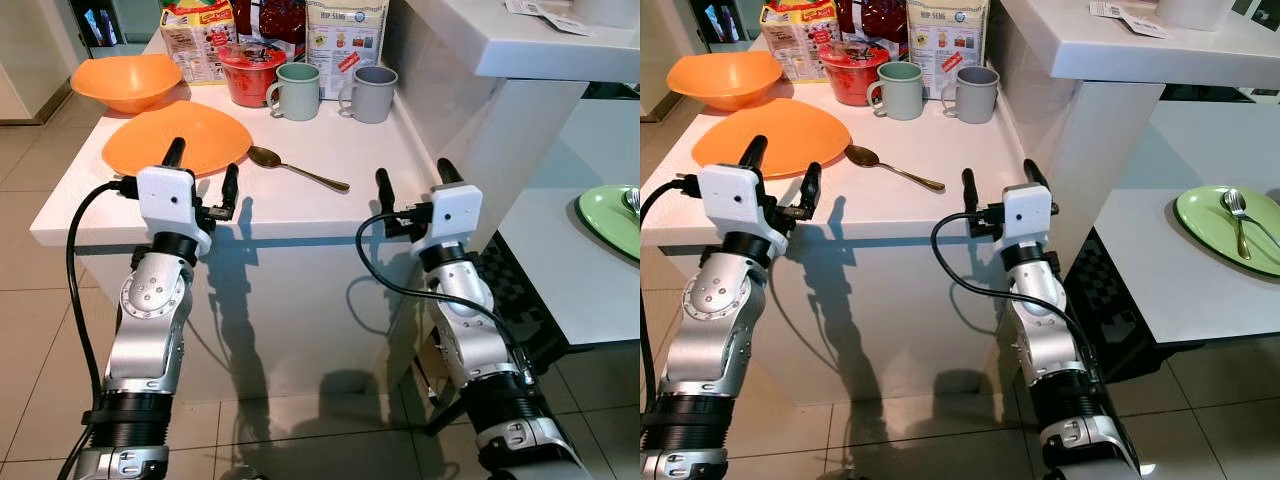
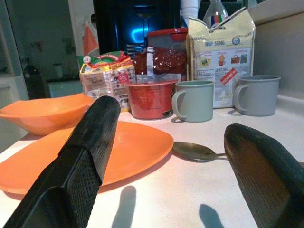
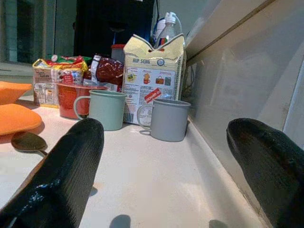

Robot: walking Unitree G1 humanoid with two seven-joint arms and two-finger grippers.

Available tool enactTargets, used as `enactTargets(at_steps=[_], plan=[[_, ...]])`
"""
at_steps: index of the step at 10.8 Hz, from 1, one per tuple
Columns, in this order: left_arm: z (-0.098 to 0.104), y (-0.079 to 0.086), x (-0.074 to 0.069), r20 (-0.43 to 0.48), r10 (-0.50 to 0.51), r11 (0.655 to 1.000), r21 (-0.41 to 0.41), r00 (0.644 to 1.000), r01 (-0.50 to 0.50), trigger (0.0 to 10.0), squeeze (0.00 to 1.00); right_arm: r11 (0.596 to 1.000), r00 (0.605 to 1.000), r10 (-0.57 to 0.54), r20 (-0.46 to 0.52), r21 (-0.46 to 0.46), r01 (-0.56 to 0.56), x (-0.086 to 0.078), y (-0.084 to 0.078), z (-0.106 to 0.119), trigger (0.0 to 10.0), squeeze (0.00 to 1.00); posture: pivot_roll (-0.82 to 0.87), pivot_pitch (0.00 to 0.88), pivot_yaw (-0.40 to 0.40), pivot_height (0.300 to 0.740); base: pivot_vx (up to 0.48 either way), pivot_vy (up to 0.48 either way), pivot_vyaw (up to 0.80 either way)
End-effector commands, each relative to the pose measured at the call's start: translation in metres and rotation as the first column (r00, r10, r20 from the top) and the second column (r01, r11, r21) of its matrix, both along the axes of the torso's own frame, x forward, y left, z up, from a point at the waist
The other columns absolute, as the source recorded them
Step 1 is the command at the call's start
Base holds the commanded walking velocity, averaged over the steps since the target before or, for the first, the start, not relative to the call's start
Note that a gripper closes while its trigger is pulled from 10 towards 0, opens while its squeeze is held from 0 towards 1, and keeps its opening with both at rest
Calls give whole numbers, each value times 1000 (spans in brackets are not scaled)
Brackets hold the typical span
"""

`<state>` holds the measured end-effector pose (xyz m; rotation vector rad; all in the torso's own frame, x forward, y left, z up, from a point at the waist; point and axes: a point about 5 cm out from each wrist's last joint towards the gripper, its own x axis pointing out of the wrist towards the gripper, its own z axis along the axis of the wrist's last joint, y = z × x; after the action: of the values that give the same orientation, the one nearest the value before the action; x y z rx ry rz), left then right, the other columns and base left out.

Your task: Setting the table

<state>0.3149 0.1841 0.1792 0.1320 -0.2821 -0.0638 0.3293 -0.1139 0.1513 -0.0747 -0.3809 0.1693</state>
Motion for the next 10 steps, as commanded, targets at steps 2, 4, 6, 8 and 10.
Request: enactTargets(at_steps=[2, 4, 6, 8, 10], plan=[[0, -1, -1, -5, -1, 1000, 1, 1000, 1, 10000, 0, 1000, 1000, -3, -11, 3, 3, -1, -2, -1, 10000, 0, 126, 0, -30, 740, 0, 0, 0], [-1, -2, -2, -13, -1, 1000, 2, 1000, 1, 10000, 0, 1000, 1000, -4, -16, 4, 4, -1, -1, -2, 10000, 0, 129, 0, -29, 740, 0, 0, 0], [-2, -2, -2, -21, -1, 1000, -7, 1000, 0, 10000, 0, 1000, 1000, -1, -21, 6, 1, -1, 0, -3, 10000, 0, 132, 0, -29, 740, 0, 0, 0], [-5, -1, -3, -30, 5, 1000, -21, 1000, -6, 10000, 0, 1000, 1000, 0, -25, 3, 0, -2, 0, -4, 10000, 0, 130, 0, -31, 740, 0, 0, 0], [-7, 0, -3, -41, 8, 1000, -27, 999, -9, 10000, 0, 1000, 999, 3, -33, -4, -3, -2, -1, -6, 10000, 0, 129, 0, -31, 740, 0, 0, 0]])
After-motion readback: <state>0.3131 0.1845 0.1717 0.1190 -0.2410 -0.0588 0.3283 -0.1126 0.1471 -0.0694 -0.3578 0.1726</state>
